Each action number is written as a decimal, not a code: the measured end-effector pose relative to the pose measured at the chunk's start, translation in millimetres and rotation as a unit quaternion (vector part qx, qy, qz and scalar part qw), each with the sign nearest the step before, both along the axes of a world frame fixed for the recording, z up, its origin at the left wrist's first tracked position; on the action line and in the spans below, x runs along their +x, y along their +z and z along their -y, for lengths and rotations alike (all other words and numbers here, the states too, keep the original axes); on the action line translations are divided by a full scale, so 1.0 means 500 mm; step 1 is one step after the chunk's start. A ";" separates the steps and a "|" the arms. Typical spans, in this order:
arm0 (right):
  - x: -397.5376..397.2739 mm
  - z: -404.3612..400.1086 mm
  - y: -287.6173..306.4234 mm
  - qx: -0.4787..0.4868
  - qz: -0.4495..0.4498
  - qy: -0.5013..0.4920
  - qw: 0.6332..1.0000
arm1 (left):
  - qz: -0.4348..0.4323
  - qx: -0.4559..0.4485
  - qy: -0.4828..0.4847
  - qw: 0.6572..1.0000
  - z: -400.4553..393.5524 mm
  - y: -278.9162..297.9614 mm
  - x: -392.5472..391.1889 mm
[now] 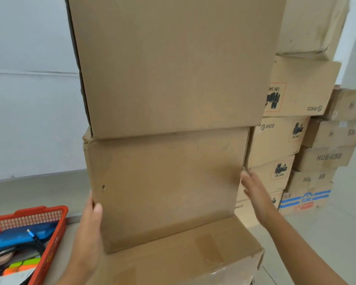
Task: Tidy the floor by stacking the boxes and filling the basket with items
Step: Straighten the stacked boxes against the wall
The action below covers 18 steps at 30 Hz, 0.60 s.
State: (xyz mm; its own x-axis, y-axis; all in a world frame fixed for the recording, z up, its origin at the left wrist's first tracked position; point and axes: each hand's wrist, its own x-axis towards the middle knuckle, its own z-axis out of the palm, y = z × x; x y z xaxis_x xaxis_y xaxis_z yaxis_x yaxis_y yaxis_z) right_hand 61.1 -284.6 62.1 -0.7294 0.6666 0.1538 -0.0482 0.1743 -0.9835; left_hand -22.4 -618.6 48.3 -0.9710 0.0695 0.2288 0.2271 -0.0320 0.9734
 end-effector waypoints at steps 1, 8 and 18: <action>-0.007 -0.011 0.042 0.019 -0.035 -0.020 0.999 | -0.040 0.012 0.000 0.999 -0.009 0.042 0.002; -0.035 -0.039 0.249 0.118 -0.112 -0.042 0.986 | -0.181 0.010 0.033 0.983 -0.021 0.246 -0.044; -0.040 -0.028 0.271 0.113 -0.072 0.026 0.991 | -0.242 -0.003 0.086 0.967 -0.015 0.242 -0.078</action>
State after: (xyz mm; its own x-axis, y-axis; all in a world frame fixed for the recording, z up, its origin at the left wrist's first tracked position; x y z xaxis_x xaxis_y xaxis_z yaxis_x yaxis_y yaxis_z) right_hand 41.0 -270.4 197.6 -0.7209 0.5660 0.4000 -0.2000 0.3827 -0.9020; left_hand -61.3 -611.1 169.2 -0.7483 -0.0811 0.6584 0.6565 0.0517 0.7525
